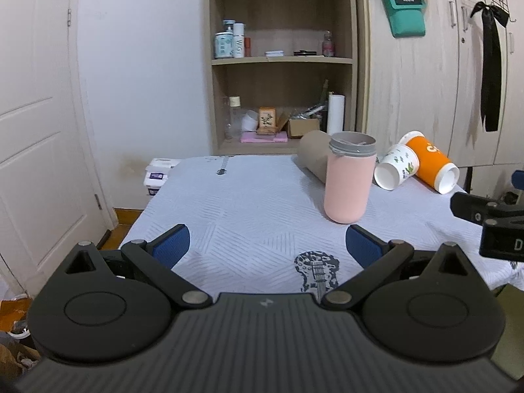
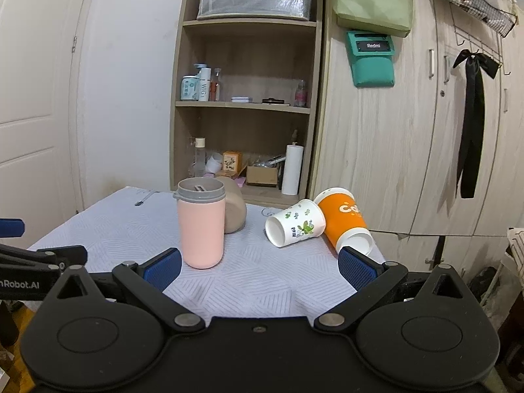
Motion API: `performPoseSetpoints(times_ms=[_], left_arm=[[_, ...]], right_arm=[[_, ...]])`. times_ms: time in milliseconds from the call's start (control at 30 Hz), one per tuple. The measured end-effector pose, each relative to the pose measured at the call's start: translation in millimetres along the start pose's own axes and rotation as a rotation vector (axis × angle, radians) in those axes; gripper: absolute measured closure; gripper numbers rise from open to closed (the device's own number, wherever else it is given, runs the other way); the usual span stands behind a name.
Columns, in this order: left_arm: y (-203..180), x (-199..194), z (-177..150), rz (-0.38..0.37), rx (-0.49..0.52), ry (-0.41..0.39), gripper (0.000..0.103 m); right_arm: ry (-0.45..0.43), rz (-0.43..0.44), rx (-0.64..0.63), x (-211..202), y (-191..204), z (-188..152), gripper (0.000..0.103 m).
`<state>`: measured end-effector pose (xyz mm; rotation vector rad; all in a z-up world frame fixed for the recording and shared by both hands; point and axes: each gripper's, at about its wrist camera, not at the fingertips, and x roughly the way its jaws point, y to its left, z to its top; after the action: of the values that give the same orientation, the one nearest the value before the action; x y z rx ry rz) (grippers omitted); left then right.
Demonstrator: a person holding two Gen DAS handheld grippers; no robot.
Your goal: Flip cup upright
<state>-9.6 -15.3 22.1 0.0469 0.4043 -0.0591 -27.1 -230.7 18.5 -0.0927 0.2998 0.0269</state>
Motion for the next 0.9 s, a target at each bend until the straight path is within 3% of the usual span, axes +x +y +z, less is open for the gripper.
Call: performPoseSetpoints(times_ms=[900], left_arm=[[5, -12, 1, 0.036, -0.003, -0.079, 0.0]], right_arm=[[-0.007, -0.009, -0.021, -4, 5, -2, 0.0]])
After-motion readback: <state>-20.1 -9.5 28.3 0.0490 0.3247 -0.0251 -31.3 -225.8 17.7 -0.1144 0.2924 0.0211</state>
